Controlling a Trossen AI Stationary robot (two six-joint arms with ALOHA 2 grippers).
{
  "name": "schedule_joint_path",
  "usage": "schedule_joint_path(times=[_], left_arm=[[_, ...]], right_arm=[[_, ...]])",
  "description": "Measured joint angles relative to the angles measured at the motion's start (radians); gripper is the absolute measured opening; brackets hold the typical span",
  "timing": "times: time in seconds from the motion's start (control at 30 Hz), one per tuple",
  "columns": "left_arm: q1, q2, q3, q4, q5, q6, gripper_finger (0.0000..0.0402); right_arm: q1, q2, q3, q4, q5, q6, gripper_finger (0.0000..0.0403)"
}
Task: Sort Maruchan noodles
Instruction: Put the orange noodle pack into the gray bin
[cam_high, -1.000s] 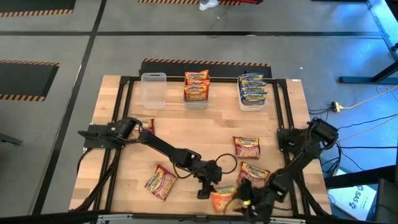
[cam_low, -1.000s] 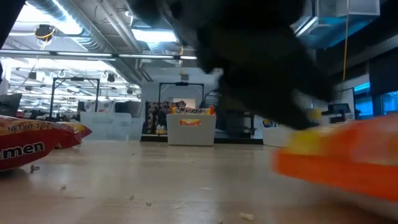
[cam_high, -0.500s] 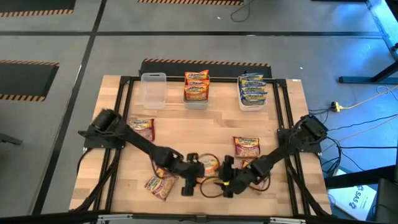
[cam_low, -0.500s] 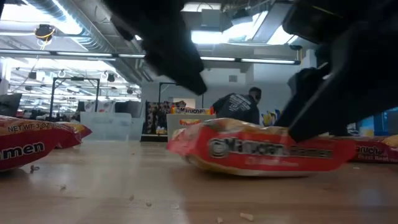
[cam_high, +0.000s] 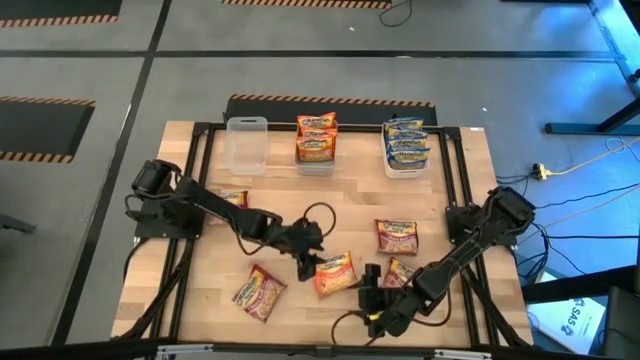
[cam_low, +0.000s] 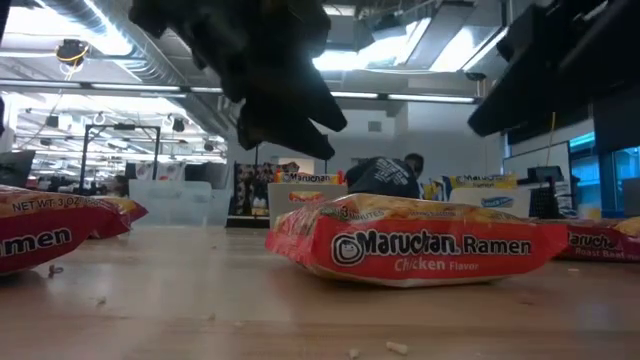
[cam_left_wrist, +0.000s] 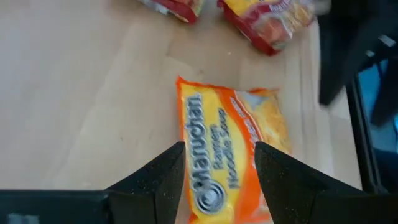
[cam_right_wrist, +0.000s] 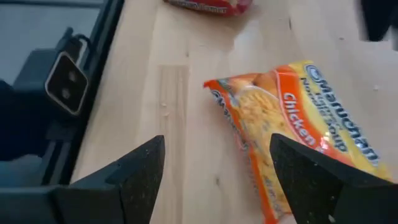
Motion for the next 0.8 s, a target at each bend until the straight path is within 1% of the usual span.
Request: schedule_joint_path(times=[0.1, 0.2, 0.27, 0.3, 0.37, 0.43, 0.47, 0.6, 0.7, 0.8], left_arm=[[0.037, 0.000, 0.000, 0.002, 0.050, -0.006, 0.0204], [0.070, 0.004, 0.000, -0.001, 0.104, -0.023, 0.0233], [0.094, 0.031, 0.002, 0.005, 0.153, -0.032, 0.0253], [0.103, 0.048, -0.001, -0.004, 0.166, -0.033, 0.0262], [0.118, 0.094, -0.001, 0.032, 0.202, -0.036, 0.0274], [0.131, 0.128, 0.000, 0.049, 0.239, -0.047, 0.0280], [0.136, 0.147, 0.000, 0.074, 0.246, -0.057, 0.0281], [0.161, 0.187, 0.000, 0.082, 0.277, -0.074, 0.0282], [0.167, 0.209, 0.000, 0.130, 0.346, -0.095, 0.0281], [0.166, 0.236, 0.000, 0.198, 0.444, -0.133, 0.0279]], right_arm=[[0.000, 0.025, 0.000, 0.005, 0.021, 0.010, 0.0279], [0.000, 0.064, 0.000, 0.023, 0.004, 0.011, 0.0279], [-0.002, 0.089, 0.000, 0.034, 0.013, 0.007, 0.0279], [-0.002, 0.096, 0.000, 0.035, 0.028, 0.000, 0.0279], [0.000, 0.106, 0.000, 0.039, 0.066, -0.015, 0.0279], [0.000, 0.115, 0.000, 0.036, 0.095, -0.016, 0.0279], [0.000, 0.121, 0.000, 0.037, 0.101, -0.017, 0.0279], [-0.001, 0.143, 0.001, 0.050, 0.118, -0.020, 0.0279], [-0.001, 0.158, 0.002, 0.063, 0.121, -0.019, 0.0279], [0.000, 0.164, 0.002, 0.064, 0.125, -0.023, 0.0279]])
